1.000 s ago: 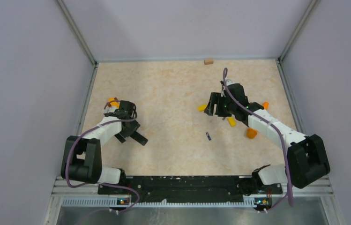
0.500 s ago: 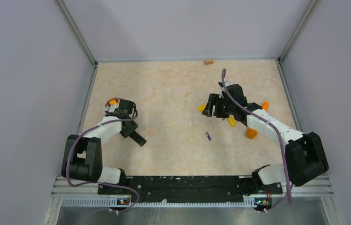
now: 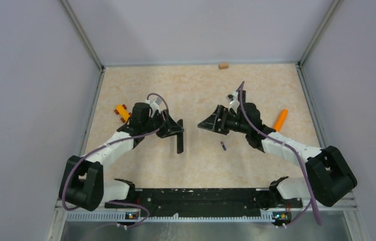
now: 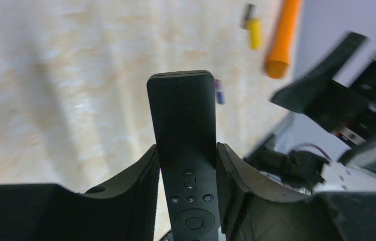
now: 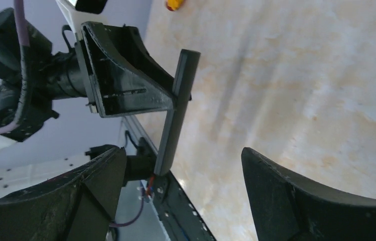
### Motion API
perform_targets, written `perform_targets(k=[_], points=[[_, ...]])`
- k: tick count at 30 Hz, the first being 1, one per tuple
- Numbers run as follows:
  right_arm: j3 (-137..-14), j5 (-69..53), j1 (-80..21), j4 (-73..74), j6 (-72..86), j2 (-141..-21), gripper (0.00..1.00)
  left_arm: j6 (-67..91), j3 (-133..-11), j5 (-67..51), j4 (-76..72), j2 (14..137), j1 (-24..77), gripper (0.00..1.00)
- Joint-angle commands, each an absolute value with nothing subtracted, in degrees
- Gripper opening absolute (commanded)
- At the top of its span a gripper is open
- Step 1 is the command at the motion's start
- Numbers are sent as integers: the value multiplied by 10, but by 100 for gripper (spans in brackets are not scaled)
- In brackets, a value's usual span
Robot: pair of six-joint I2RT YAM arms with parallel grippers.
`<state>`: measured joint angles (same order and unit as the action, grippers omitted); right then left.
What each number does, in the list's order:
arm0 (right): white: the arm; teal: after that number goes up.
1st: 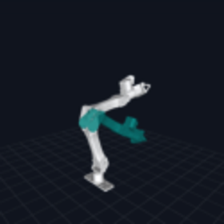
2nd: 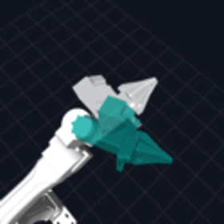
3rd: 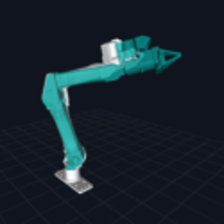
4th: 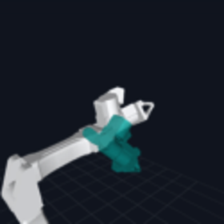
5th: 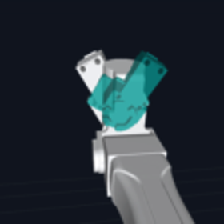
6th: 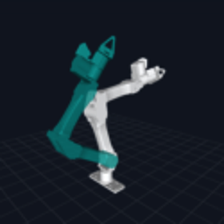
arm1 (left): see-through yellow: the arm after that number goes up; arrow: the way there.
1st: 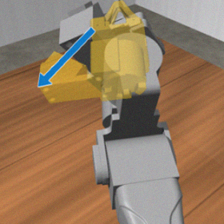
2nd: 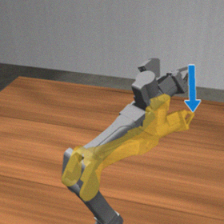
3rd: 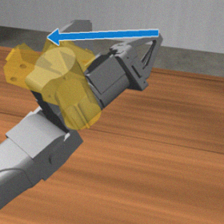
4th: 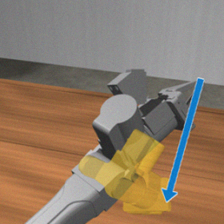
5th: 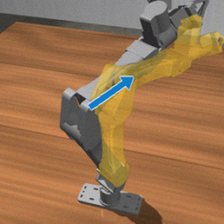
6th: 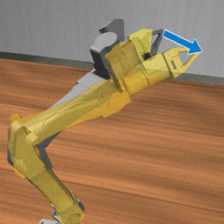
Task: Load the batteries into the remote control
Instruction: Pick up the remote control from the center of the board, then adjust the remote control.
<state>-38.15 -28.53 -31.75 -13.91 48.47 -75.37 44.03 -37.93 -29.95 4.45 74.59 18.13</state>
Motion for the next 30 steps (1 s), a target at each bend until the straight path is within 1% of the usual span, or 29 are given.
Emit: perform_targets(k=[1, 5, 9, 14, 17, 20, 22, 27, 30], points=[[-346, -293, -336, -367, 628, -708, 89, 452, -392, -471, -84, 688, 191, 37], [-337, -250, -347, -440, 706, -699, 92, 467, -389, -526, -136, 648, 198, 38], [-359, -234, -363, -479, 733, -715, 94, 518, -384, -566, -210, 625, 201, 40], [-389, -255, -388, -527, 750, -751, 93, 579, -383, -583, -270, 608, 203, 41], [-402, -262, -405, -554, 756, -765, 90, 598, -386, -586, -285, 604, 202, 41], [-420, -268, -420, -554, 750, -777, 83, 617, -386, -591, -305, 604, 204, 41], [-426, -266, -426, -547, 751, -784, 74, 631, -386, -596, -322, 606, 204, 42], [-422, -240, -427, -556, 763, -789, 50, 638, -385, -603, -333, 602, 204, 43], [-420, -216, -428, -549, 768, -784, 40, 638, -383, -605, -332, 598, 204, 47]])
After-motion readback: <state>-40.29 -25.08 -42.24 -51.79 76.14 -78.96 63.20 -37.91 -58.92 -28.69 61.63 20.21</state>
